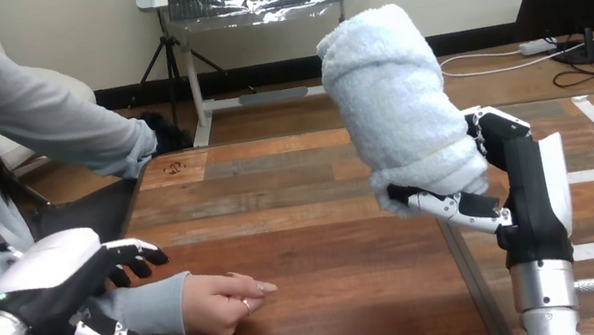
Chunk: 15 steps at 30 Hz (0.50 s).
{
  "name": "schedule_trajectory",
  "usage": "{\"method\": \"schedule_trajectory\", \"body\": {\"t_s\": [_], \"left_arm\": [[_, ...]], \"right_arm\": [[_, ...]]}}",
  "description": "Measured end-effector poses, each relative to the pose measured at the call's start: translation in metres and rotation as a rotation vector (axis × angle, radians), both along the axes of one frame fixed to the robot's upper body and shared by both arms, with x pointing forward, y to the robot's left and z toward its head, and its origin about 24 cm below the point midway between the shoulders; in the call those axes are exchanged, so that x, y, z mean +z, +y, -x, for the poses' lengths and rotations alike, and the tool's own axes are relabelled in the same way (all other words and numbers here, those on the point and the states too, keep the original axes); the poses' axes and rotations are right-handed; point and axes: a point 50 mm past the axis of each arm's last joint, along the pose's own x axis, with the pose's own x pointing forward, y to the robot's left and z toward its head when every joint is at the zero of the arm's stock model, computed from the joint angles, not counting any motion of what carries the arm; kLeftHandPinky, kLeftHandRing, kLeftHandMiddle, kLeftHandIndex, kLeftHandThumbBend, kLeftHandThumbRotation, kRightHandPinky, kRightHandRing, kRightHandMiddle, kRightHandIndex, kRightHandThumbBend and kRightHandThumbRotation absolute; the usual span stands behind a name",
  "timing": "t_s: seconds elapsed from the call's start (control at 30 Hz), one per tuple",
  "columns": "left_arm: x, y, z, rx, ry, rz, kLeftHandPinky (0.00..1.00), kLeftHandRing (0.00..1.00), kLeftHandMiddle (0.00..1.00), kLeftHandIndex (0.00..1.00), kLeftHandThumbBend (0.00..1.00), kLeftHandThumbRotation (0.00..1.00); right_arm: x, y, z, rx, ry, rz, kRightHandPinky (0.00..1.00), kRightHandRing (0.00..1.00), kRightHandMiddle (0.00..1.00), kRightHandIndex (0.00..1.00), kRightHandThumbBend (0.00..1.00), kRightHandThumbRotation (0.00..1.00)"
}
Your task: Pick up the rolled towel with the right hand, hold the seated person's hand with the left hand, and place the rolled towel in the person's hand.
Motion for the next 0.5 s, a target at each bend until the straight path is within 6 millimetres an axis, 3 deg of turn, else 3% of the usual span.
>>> {"method": "schedule_trajectory", "body": {"t_s": [0.5], "left_arm": [[-0.0069, 0.0002, -0.0045, 0.008, 0.027, -0.022, 0.62, 0.67, 0.71, 0.74, 1.0, 0.26]], "right_arm": [[0.002, 0.0007, 0.0025, 0.021, -0.028, -0.013, 0.32, 0.39, 0.46, 0.44, 0.75, 0.0]]}}
